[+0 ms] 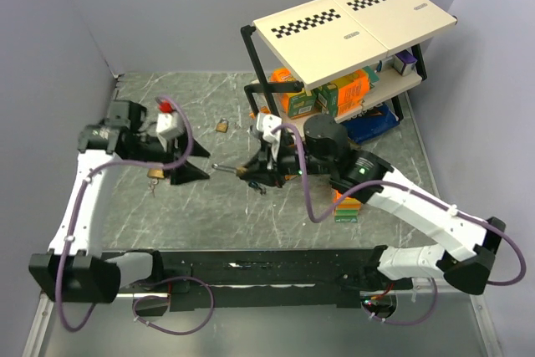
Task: Lock with the key
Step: Lock the lock.
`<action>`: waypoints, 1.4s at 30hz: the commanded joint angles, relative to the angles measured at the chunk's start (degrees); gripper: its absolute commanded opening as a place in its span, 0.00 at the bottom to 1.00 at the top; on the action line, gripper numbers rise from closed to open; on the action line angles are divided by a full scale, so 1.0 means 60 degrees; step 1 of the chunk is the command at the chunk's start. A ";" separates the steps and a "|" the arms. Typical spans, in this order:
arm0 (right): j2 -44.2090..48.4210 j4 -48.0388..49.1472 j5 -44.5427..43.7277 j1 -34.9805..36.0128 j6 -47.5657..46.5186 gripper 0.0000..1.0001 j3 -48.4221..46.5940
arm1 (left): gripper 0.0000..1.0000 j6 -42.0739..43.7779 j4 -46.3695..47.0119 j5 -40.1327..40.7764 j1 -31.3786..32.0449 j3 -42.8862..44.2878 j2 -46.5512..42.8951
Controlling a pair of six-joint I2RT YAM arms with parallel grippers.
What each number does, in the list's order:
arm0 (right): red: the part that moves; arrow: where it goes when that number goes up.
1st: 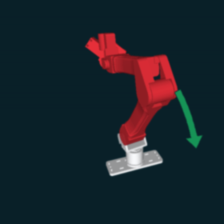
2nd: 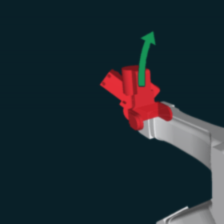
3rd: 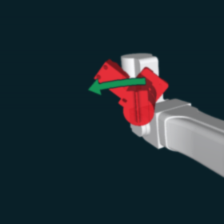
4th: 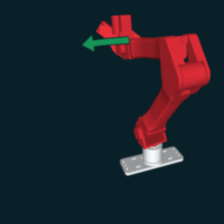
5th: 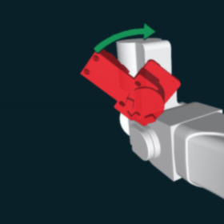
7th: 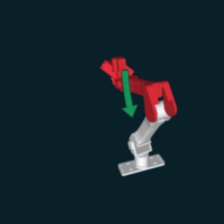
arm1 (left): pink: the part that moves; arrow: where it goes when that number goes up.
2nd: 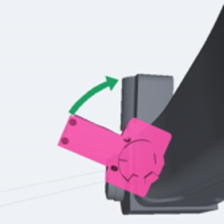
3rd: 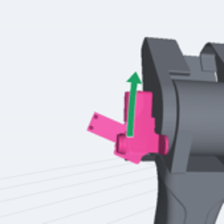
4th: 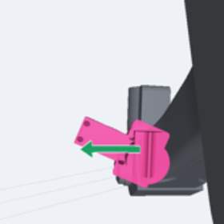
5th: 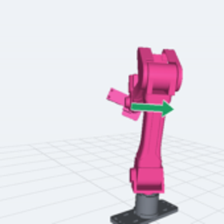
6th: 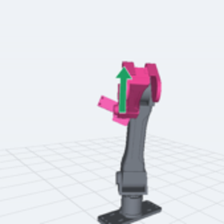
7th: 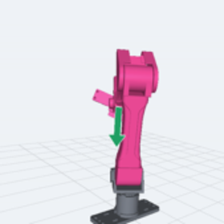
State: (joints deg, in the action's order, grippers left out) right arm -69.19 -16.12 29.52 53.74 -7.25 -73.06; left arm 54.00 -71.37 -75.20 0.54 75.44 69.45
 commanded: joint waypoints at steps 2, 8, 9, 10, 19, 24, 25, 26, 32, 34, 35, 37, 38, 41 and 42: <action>0.0954 -0.1164 0.0880 -0.0138 -0.1106 0.00 0.0501 | 0.65 -0.2405 0.3082 0.0839 0.1901 -0.1464 -0.1612; 0.1394 -0.1986 0.0954 -0.0210 -0.1473 0.00 0.0662 | 0.57 -0.4927 0.6550 0.2322 0.3849 -0.2028 -0.2391; 0.1424 -0.2015 0.0983 -0.0254 -0.1415 0.00 0.0677 | 0.56 -0.4898 0.6476 0.2686 0.4344 -0.1983 -0.2274; 0.1424 -0.2001 0.1013 -0.0269 -0.1400 0.00 0.0677 | 0.55 -0.5058 0.6563 0.2921 0.4567 -0.1953 -0.2259; 0.1409 -0.1942 0.0955 -0.0313 -0.1444 0.00 0.0648 | 0.41 -0.4752 0.6242 0.3993 0.5697 -0.1645 -0.1878; 0.1438 -0.1957 0.0678 -0.0313 -0.1444 0.00 0.0706 | 0.33 -0.4504 0.5935 0.4066 0.5785 -0.1645 -0.1863; 0.1439 -0.1942 0.0589 -0.0299 -0.1429 0.00 0.0721 | 0.31 -0.4445 0.5861 0.4081 0.5785 -0.1616 -0.1849; 0.1424 -0.1957 0.0530 -0.0313 -0.1444 0.00 0.0736 | 0.30 -0.4386 0.5686 0.4139 0.5785 -0.1602 -0.1834; 0.1380 -0.1840 0.0515 -0.0313 -0.1356 0.00 0.0721 | 0.25 -0.4078 0.5509 0.4345 0.5887 -0.1572 -0.1849; 0.1336 -0.1825 0.0559 -0.0313 -0.1327 0.00 0.0706 | 0.18 -0.3975 0.5494 0.4316 0.5931 -0.1558 -0.1834; 0.1336 -0.1825 0.0588 -0.0313 -0.1327 0.00 0.0706 | 0.14 -0.3961 0.5509 0.4286 0.5946 -0.1558 -0.1848; 0.1307 -0.1825 0.0588 -0.0313 -0.1356 0.00 0.0706 | 0.01 -0.4019 0.5596 0.4271 0.5960 -0.1499 -0.1863; 0.1307 -0.1840 0.0574 -0.0313 -0.1414 0.00 0.0692 | 0.01 -0.4092 0.5655 0.4257 0.5975 -0.1499 -0.1863; 0.1263 -0.1869 0.0617 -0.0328 -0.1473 0.00 0.0706 | 0.01 -0.4297 0.5831 0.4169 0.5990 -0.1528 -0.1863; 0.1248 -0.1840 0.0617 -0.0342 -0.1459 0.00 0.0692 | 0.01 -0.4399 0.5817 0.4125 0.6004 -0.1514 -0.1834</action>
State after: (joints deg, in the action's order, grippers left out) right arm -62.17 -29.34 32.01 51.72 -15.35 -68.86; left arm 29.06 -38.83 -50.04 36.25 63.99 58.35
